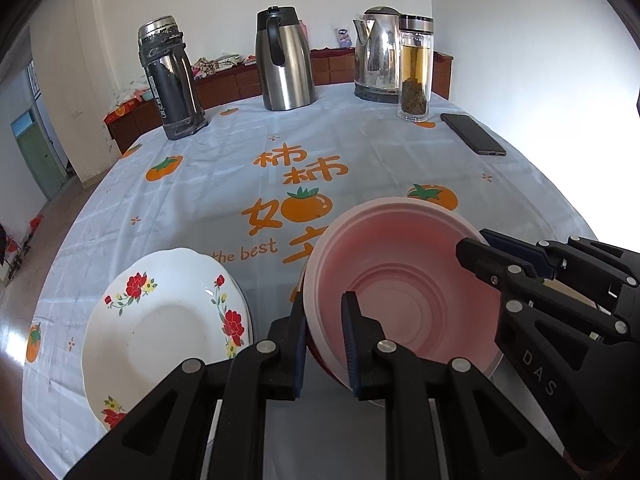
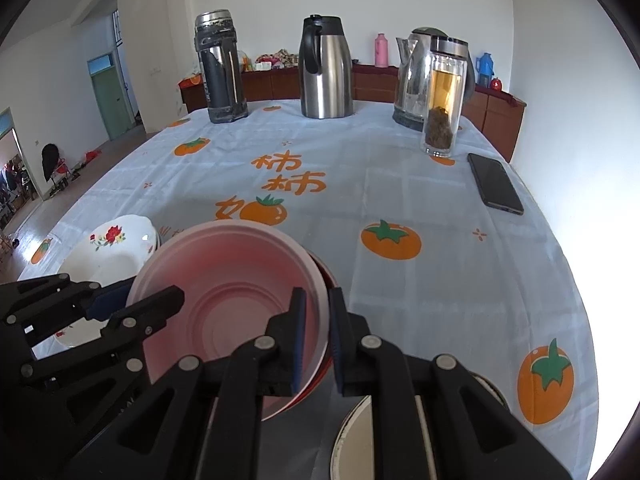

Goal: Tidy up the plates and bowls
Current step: 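Lower the pink bowl into the stainless steel bowl with the left tool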

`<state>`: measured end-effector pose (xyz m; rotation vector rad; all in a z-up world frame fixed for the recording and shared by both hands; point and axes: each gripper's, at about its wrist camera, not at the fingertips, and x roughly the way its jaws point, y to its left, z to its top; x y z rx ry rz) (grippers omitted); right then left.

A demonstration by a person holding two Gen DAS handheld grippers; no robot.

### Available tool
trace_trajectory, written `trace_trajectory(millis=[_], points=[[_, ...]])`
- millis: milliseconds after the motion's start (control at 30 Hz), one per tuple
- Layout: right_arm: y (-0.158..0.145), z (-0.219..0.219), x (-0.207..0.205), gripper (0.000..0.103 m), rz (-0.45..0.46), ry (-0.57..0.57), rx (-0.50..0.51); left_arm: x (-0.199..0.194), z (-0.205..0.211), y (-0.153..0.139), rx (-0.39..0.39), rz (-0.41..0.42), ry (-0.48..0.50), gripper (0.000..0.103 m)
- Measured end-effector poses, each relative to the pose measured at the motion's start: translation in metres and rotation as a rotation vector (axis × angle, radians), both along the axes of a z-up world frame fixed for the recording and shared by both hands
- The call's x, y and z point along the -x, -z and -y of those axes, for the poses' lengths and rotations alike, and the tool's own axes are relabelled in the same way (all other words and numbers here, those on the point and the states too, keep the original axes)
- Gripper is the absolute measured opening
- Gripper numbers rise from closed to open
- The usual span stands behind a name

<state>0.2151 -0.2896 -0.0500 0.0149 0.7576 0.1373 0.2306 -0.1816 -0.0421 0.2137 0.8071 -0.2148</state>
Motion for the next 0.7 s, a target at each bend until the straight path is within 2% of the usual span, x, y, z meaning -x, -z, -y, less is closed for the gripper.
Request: trace_trajectory(millis=[700], points=[[0.004, -0.0018, 0.0068, 0.012, 0.008, -0.014, 0.009, 0.0021, -0.0003, 0.0017, -0.023, 0.05, 0.008, 0.019]])
